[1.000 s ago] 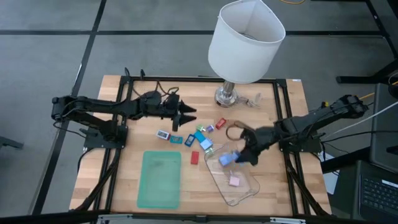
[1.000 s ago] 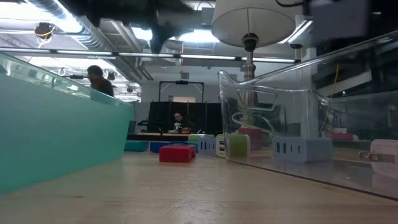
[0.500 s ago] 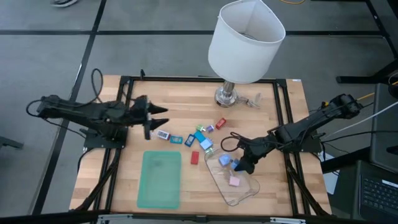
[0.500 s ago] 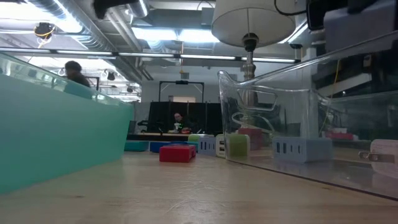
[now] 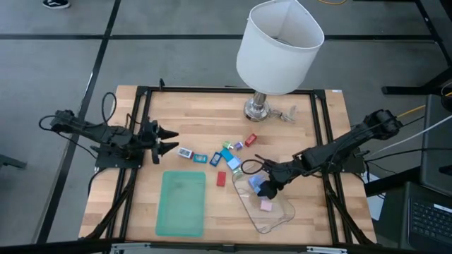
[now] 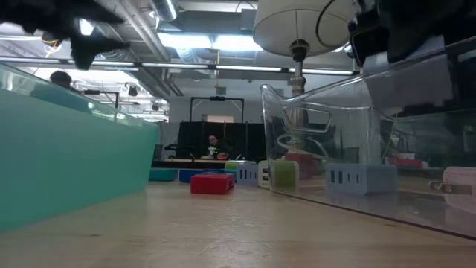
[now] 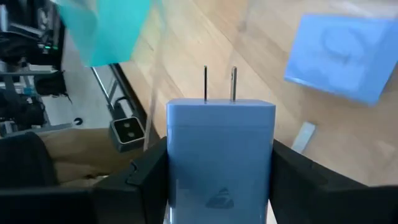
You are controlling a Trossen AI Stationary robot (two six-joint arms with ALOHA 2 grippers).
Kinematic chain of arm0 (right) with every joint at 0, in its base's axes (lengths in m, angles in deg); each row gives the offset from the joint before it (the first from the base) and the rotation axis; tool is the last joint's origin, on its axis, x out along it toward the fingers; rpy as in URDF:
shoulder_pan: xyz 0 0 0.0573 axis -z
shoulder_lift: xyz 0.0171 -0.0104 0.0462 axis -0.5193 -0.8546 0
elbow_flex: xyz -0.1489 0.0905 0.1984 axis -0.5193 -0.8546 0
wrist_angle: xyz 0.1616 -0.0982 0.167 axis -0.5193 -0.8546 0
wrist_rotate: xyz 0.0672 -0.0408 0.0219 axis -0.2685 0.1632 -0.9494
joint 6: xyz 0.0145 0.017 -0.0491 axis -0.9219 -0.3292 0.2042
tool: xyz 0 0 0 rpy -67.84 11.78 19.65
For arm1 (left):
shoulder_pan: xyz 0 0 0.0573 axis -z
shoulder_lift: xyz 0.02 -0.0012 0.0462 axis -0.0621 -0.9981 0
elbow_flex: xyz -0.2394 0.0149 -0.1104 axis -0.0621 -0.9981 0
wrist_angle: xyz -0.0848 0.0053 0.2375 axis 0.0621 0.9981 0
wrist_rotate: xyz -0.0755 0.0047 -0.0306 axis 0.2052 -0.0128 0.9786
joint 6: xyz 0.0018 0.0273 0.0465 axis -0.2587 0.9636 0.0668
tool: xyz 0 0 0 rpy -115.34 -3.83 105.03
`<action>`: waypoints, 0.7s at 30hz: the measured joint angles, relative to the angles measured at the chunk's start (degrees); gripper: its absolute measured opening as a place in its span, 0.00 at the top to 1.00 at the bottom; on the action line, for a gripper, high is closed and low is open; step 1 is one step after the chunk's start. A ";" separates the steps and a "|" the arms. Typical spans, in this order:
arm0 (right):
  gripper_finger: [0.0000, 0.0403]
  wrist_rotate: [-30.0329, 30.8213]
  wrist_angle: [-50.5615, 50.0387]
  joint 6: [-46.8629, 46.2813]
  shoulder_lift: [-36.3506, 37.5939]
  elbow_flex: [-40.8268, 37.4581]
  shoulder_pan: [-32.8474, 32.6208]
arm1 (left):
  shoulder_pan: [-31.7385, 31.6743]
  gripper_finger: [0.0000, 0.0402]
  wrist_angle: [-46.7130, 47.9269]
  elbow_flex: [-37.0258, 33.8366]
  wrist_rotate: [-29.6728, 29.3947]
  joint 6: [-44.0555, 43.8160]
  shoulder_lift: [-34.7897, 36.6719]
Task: Pick & Place Office items
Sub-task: Put the top light blue charger adapter into the transparent bin, then put the red charger adapter into the transparent bin
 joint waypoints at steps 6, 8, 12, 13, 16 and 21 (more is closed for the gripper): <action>0.30 -1.11 5.36 -3.89 -1.78 0.00 0.01 | 0.00 0.44 -4.60 -3.11 0.14 -4.01 1.34; 0.18 -0.39 6.50 -4.80 -1.42 0.11 0.10 | 0.00 0.44 -5.24 -3.11 -0.11 -2.81 1.31; 0.08 0.62 6.67 -4.61 -0.89 2.49 0.72 | -0.07 0.44 -1.79 -3.16 0.41 -4.33 1.28; 0.08 0.87 6.62 -4.08 -0.82 3.25 0.93 | -0.07 0.44 -0.60 -3.19 0.67 -5.04 1.25; 0.11 1.69 6.71 -2.04 -0.78 6.06 1.98 | -0.07 0.44 -0.26 -3.19 0.77 -5.95 1.28; 0.19 6.20 6.78 7.03 -0.74 12.86 5.61 | -0.07 0.44 -2.92 -3.19 0.02 -5.68 1.29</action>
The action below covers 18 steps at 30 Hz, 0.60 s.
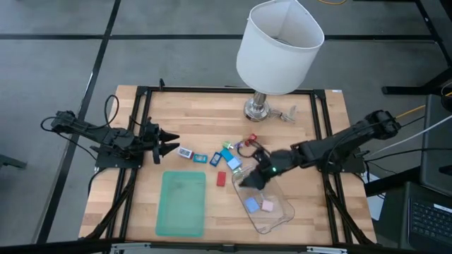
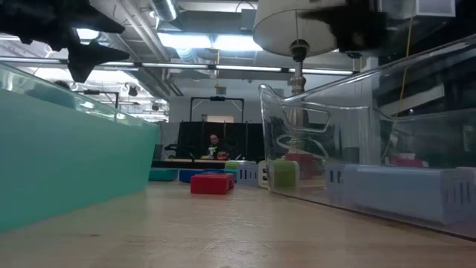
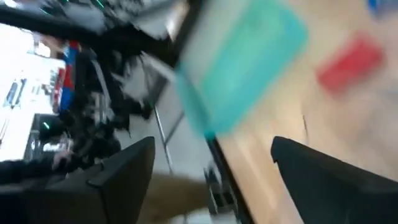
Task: Pick & Place Office items
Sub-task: Put the red charger adapter into the transparent bin
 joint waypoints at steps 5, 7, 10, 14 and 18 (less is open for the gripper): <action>0.25 4.02 -4.36 7.95 0.00 5.23 6.98 | 0.00 0.44 0.07 0.00 -0.30 -1.03 -0.03; 0.27 4.38 -11.89 12.24 -0.36 7.95 9.90 | 0.00 0.44 0.00 0.00 -0.32 -1.36 -0.01; 0.31 5.01 -25.68 22.39 -2.70 13.11 13.65 | 0.00 0.44 -0.91 0.00 -0.36 -1.35 -0.03; 0.32 -0.23 -36.94 40.62 -8.19 21.09 18.15 | 0.00 0.44 -1.18 0.00 -0.87 -1.35 -0.01; 0.32 -5.10 -49.60 64.04 -15.50 29.13 20.86 | 0.00 0.44 -1.19 0.00 -2.29 -1.71 -0.03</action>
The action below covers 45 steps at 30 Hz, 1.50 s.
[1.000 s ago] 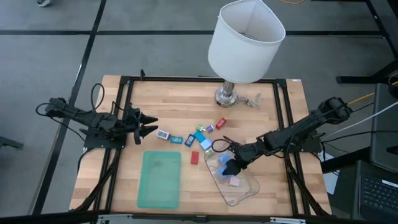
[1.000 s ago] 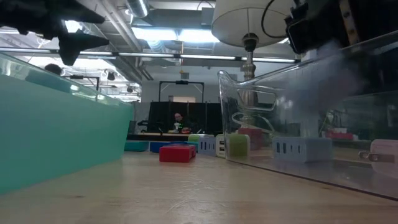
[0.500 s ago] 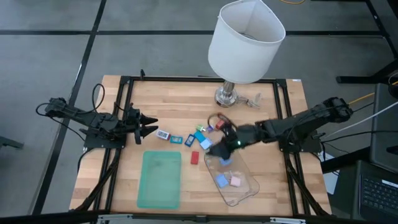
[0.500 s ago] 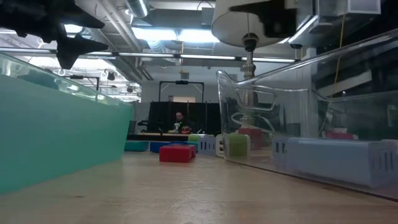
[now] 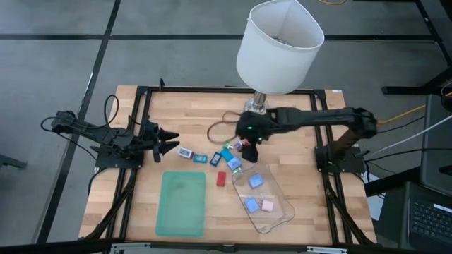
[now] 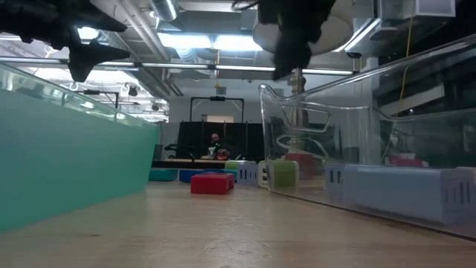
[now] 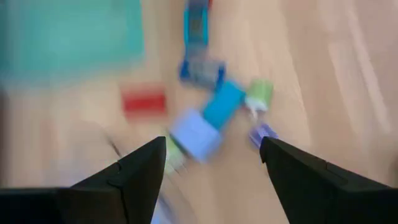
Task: Pick & Place Office items
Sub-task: Put the red charger adapter into the transparent bin
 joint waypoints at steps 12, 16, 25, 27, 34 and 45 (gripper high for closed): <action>0.32 3.29 -12.24 38.84 -10.90 6.07 7.63 | 0.00 0.44 0.19 0.00 -10.64 -2.21 -0.05; 0.32 4.87 -12.67 40.85 -10.90 6.01 10.69 | -0.02 0.44 0.50 0.00 -11.56 -2.85 -0.17; 0.32 4.18 -8.44 41.30 -10.84 0.49 12.38 | -0.02 0.44 0.77 0.00 -11.56 -3.22 -0.17; 0.32 4.16 -5.92 41.37 -10.84 -2.42 12.31 | 0.00 0.44 0.87 0.00 -11.58 -3.20 -0.17; 0.32 4.18 -0.30 39.17 -10.84 -9.52 12.34 | -0.02 0.44 1.74 0.00 -11.58 -3.22 -0.17; 0.34 2.82 5.97 35.94 -10.84 -12.34 12.04 | -0.02 0.44 1.76 0.02 -11.58 -3.57 -0.17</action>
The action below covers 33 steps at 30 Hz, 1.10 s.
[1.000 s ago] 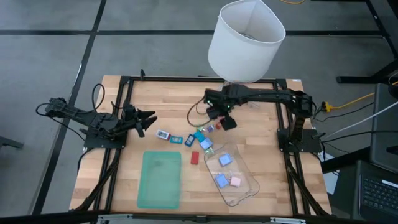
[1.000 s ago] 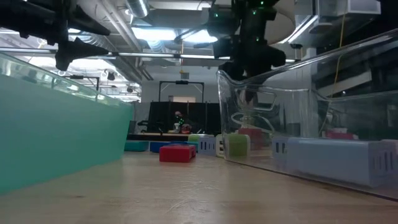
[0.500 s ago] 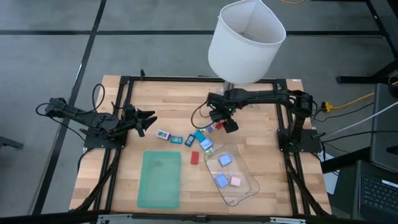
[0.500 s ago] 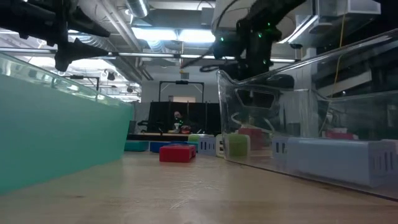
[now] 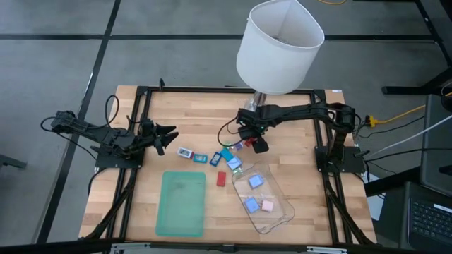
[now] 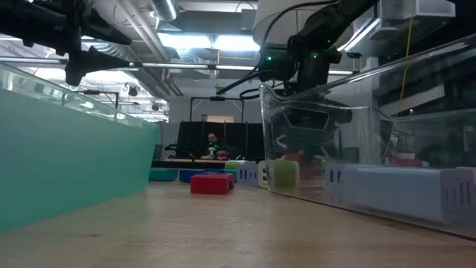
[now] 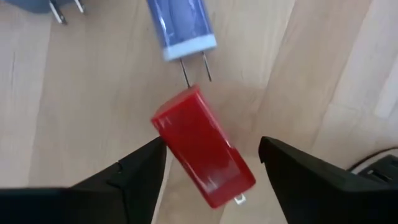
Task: Pick & Place Office items
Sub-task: Put the red charger adapter into the transparent bin
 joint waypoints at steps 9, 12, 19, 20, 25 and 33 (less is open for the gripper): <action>0.52 -2.24 1.13 -3.89 0.00 -1.11 -0.04 | 0.00 0.44 1.36 0.00 0.00 -0.11 0.00; 0.60 -4.60 1.13 -5.40 0.00 -1.11 -0.05 | 0.02 0.44 1.62 0.00 0.00 -0.11 0.00; 0.70 -7.81 1.64 -13.03 -2.10 -0.70 -0.35 | 0.00 0.44 1.71 0.00 0.00 0.35 0.00; 0.70 -7.88 1.72 -14.33 -2.26 -0.67 -0.48 | 0.00 0.44 1.71 0.00 0.00 0.35 0.00; 0.70 -11.02 2.53 -22.27 -2.54 0.48 -0.57 | 0.00 0.44 1.73 0.00 0.00 1.21 0.00; 0.70 -15.83 4.05 -30.94 -2.86 9.84 -3.12 | 0.00 0.44 1.69 0.04 0.41 2.01 0.00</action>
